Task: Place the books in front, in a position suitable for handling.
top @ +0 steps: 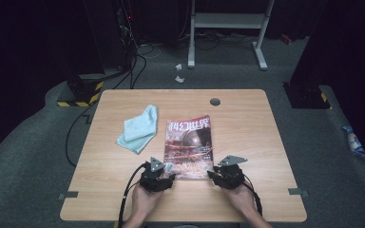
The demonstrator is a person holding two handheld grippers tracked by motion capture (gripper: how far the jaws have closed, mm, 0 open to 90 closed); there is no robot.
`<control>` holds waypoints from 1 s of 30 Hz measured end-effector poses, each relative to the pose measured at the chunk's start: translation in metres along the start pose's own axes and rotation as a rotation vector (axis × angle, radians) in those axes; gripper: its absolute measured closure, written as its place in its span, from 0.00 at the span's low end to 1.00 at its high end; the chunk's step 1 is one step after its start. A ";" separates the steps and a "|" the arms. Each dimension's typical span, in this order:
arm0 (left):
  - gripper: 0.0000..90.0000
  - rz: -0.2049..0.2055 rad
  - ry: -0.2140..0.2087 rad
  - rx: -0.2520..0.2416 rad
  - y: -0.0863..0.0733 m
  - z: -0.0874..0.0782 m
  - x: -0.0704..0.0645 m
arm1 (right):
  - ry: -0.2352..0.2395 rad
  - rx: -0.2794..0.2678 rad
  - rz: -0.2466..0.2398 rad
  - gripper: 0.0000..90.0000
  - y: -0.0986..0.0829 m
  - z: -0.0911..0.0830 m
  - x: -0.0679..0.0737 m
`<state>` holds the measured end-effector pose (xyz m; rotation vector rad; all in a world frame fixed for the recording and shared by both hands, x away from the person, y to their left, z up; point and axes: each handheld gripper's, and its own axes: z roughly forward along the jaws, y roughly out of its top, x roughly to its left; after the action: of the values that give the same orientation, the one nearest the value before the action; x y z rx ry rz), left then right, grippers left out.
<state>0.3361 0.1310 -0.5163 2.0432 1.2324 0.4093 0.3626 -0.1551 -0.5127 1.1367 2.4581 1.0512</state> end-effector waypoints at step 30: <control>0.37 0.021 0.108 0.035 0.015 -0.033 0.038 | -0.243 -0.004 0.072 0.61 -0.038 -0.040 -0.072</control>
<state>0.3454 0.1727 -0.4862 2.0888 1.2919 0.5172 0.3707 -0.2451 -0.5164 1.2776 2.2417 0.8779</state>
